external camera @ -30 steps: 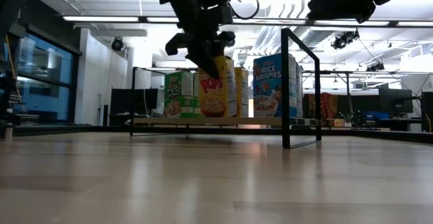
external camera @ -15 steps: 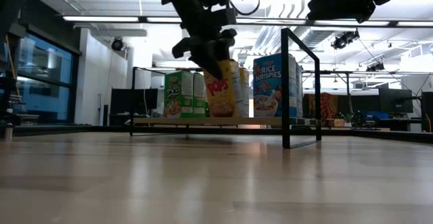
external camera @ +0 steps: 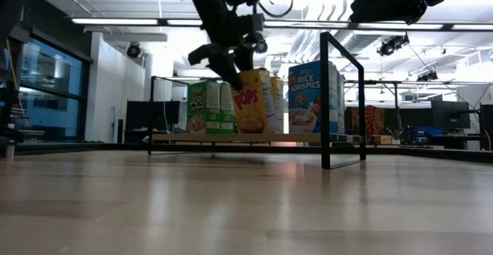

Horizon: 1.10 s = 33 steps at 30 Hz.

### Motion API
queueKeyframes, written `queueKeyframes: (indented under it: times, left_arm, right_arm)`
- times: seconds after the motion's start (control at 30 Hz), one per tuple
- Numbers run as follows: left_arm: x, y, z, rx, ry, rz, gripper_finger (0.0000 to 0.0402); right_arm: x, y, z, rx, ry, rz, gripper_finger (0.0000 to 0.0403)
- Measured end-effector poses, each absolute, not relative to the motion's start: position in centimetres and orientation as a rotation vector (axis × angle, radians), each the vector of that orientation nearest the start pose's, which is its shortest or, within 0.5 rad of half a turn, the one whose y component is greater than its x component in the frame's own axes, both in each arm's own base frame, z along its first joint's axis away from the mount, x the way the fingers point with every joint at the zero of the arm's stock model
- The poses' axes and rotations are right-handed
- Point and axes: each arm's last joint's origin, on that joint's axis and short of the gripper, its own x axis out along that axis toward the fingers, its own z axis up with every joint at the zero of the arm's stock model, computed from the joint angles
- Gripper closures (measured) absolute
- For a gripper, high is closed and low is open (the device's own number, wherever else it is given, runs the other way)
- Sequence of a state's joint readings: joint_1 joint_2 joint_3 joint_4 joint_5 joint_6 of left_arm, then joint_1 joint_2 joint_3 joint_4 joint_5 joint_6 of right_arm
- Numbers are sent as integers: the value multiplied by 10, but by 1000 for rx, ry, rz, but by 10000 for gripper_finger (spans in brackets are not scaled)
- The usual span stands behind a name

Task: Stack cereal on shelf
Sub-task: Put the yellow cereal box on the shelf aligned with the other yellow cereal box

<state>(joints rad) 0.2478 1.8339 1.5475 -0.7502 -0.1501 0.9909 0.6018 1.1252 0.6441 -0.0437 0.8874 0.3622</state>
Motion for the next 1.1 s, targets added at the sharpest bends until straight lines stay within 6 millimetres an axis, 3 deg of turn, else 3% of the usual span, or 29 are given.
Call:
queueKeyframes:
  times: [0.27, 0.7, 0.9, 1.03, 1.1]
  left_arm:
    - [366, 91, 295, 874, 1035, -140, 190]
    - [361, 88, 303, 875, 1028, -110, 190]
    - [339, 81, 351, 839, 923, 30, 190]
    - [309, 86, 390, 617, 706, 25, 202]
    - [295, 93, 395, 498, 653, 8, 226]
  right_arm:
    - [199, 107, 238, -12, 323, -373, 218]
    - [202, 102, 238, 6, 333, -374, 218]
    - [203, 101, 239, 1, 317, -403, 218]
    - [204, 100, 239, 3, 319, -403, 218]
    - [204, 100, 239, 6, 318, -403, 218]
